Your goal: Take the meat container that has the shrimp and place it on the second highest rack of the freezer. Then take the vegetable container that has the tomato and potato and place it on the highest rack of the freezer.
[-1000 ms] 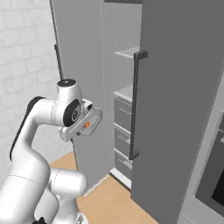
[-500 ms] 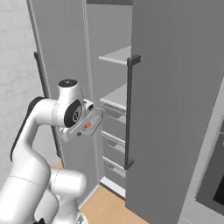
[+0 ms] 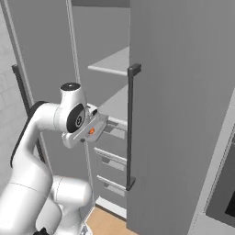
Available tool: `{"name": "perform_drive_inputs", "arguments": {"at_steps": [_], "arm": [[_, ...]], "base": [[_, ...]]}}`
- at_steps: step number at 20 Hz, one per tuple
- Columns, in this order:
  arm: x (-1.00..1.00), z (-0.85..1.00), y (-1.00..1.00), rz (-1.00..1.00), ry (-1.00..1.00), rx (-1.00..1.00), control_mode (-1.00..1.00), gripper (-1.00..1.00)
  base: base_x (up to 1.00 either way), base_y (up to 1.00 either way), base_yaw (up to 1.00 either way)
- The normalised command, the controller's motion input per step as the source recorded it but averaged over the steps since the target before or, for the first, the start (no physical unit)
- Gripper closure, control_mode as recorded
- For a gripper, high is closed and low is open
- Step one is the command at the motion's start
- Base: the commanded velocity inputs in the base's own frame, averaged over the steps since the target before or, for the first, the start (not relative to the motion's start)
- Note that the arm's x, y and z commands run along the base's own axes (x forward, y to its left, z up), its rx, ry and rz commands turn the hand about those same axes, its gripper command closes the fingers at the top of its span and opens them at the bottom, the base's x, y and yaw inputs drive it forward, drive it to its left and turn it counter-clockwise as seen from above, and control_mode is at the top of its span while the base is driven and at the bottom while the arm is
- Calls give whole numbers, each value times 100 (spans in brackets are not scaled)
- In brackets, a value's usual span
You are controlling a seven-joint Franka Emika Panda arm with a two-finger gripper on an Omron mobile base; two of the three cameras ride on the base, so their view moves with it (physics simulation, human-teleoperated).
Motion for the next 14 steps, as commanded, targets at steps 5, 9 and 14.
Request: {"name": "perform_drive_inputs", "arguments": {"at_steps": [5, 9, 14], "arm": [[0, 0, 0, 0, 0, 0, 100, 100], [0, 0, 0, 0, 0, 0, 100, 100], [0, 0, 0, 0, 0, 0, 100, 100]], "base": [[27, -11, -6], [52, 4, -12], [43, 31, -14]]}}
